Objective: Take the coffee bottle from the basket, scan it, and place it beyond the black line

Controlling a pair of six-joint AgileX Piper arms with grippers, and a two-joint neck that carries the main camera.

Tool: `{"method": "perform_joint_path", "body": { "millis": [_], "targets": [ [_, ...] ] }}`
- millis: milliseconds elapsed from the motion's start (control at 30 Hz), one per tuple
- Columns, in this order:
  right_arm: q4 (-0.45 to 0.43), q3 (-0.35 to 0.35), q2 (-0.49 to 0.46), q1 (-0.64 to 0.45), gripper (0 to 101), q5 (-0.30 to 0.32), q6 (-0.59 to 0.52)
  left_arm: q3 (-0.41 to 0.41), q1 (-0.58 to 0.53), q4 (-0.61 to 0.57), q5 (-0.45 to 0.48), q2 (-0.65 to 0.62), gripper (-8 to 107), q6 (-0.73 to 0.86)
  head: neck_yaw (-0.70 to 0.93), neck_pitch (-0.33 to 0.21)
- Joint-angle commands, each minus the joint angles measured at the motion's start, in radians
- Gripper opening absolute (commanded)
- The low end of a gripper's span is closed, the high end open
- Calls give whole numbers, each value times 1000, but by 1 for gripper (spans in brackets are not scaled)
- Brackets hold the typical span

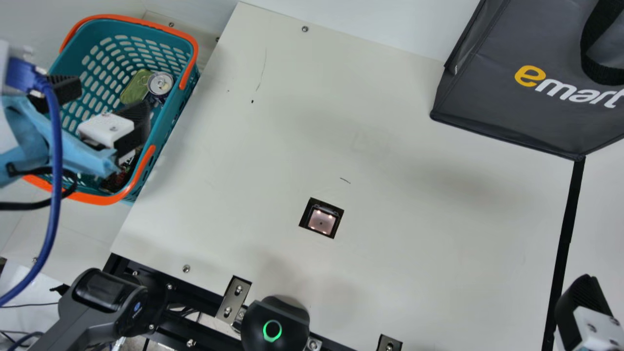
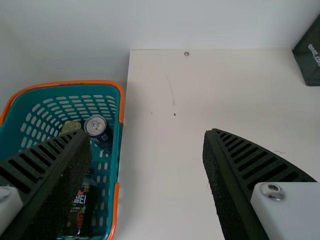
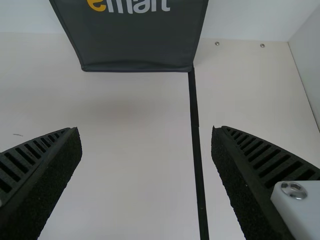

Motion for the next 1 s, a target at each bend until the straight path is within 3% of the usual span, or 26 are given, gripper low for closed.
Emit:
{"method": "perform_joint_path", "body": {
  "millis": [0,467,967],
  "targets": [
    [0,0,0,0,91,0,0,2,12,4,-7,8,90,-4,2,-26],
    [0,0,0,0,91,0,0,-4,212,-19,-60,69,90,38,2,-26],
    [0,0,0,0,91,0,0,28,484,-159,-154,149,90,257,2,-26]
  ]
}}
